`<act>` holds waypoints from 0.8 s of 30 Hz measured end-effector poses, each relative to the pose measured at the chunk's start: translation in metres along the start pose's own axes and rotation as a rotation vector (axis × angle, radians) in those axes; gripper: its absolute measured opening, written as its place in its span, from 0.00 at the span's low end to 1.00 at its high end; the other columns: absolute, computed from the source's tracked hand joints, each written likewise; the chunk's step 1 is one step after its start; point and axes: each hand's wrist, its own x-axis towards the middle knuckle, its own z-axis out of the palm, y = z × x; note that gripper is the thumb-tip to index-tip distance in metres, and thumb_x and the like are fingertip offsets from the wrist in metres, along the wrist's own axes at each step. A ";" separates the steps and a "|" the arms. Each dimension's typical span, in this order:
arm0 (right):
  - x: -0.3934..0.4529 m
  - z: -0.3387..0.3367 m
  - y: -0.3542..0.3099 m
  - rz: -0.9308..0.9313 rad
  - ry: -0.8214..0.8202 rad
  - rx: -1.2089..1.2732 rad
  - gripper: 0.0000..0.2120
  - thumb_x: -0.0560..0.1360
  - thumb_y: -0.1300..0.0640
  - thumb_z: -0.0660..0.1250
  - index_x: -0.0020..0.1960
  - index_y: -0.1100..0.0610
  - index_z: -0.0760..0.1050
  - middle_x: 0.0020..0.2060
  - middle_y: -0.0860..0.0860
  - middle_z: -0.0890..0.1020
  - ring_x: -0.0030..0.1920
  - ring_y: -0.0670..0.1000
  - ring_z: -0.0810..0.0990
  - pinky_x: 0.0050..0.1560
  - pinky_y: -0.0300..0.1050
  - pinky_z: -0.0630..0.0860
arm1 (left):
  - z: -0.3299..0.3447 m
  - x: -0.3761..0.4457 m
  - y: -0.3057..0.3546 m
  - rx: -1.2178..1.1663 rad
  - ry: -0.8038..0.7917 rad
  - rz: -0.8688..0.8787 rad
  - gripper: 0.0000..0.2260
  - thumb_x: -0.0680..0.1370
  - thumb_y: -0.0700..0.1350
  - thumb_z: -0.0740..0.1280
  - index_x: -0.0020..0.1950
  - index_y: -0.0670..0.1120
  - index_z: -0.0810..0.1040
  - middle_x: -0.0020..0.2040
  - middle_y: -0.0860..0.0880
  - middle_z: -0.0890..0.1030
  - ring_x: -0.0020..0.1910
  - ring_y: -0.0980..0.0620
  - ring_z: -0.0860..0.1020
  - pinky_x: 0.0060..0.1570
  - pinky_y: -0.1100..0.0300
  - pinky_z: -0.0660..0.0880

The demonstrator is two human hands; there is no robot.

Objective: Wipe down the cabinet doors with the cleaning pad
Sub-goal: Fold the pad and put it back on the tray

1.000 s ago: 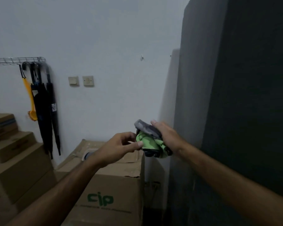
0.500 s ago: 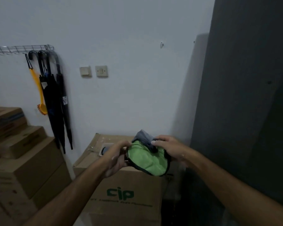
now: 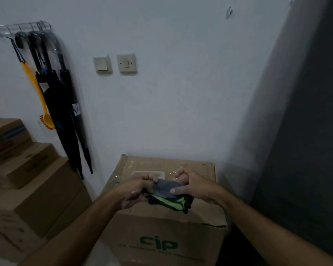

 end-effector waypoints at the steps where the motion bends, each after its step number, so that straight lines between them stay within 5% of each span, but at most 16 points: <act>1: 0.014 0.001 0.001 0.018 -0.030 -0.070 0.20 0.69 0.47 0.81 0.54 0.52 0.78 0.53 0.55 0.83 0.53 0.56 0.84 0.49 0.53 0.81 | -0.009 0.009 -0.001 0.016 -0.004 -0.002 0.20 0.73 0.23 0.61 0.42 0.46 0.84 0.48 0.39 0.82 0.41 0.44 0.82 0.38 0.54 0.81; 6: 0.068 0.007 0.005 -0.043 -0.150 -0.215 0.10 0.75 0.42 0.74 0.48 0.47 0.80 0.40 0.48 0.83 0.39 0.45 0.81 0.38 0.38 0.73 | -0.043 0.044 -0.010 0.039 -0.040 0.003 0.14 0.71 0.36 0.79 0.54 0.40 0.81 0.57 0.37 0.85 0.54 0.39 0.84 0.55 0.49 0.81; 11: 0.117 0.018 0.018 -0.060 -0.164 -0.146 0.19 0.72 0.56 0.76 0.59 0.49 0.74 0.50 0.56 0.81 0.40 0.47 0.79 0.36 0.40 0.73 | -0.071 0.080 -0.010 0.397 0.090 0.037 0.29 0.69 0.27 0.78 0.66 0.44 0.75 0.58 0.43 0.79 0.53 0.47 0.82 0.44 0.58 0.82; 14: 0.143 0.034 0.026 -0.137 -0.082 -0.172 0.17 0.68 0.64 0.72 0.53 0.54 0.72 0.44 0.54 0.78 0.35 0.45 0.74 0.33 0.43 0.68 | -0.082 0.095 -0.010 0.624 0.125 0.153 0.21 0.68 0.27 0.78 0.58 0.37 0.79 0.52 0.40 0.80 0.49 0.48 0.79 0.43 0.57 0.76; 18: 0.173 0.059 0.039 -0.298 0.039 -0.415 0.17 0.63 0.67 0.66 0.47 0.52 0.67 0.47 0.52 0.73 0.46 0.53 0.70 0.41 0.50 0.67 | -0.089 0.108 -0.020 0.986 0.219 0.400 0.13 0.68 0.34 0.73 0.51 0.39 0.78 0.47 0.44 0.76 0.48 0.48 0.73 0.42 0.62 0.64; 22: 0.194 0.086 0.054 -0.422 0.280 -0.861 0.15 0.64 0.63 0.70 0.48 0.54 0.71 0.50 0.54 0.75 0.50 0.57 0.72 0.47 0.52 0.70 | -0.101 0.129 -0.026 1.438 0.283 0.506 0.13 0.70 0.36 0.73 0.53 0.42 0.79 0.54 0.43 0.78 0.54 0.41 0.76 0.59 0.51 0.68; 24: 0.197 0.098 0.066 -0.363 0.289 -0.953 0.13 0.70 0.59 0.71 0.53 0.54 0.74 0.53 0.56 0.78 0.54 0.60 0.76 0.54 0.53 0.73 | -0.107 0.141 -0.037 1.509 0.260 0.511 0.17 0.65 0.37 0.80 0.52 0.41 0.82 0.52 0.41 0.82 0.49 0.38 0.80 0.52 0.47 0.77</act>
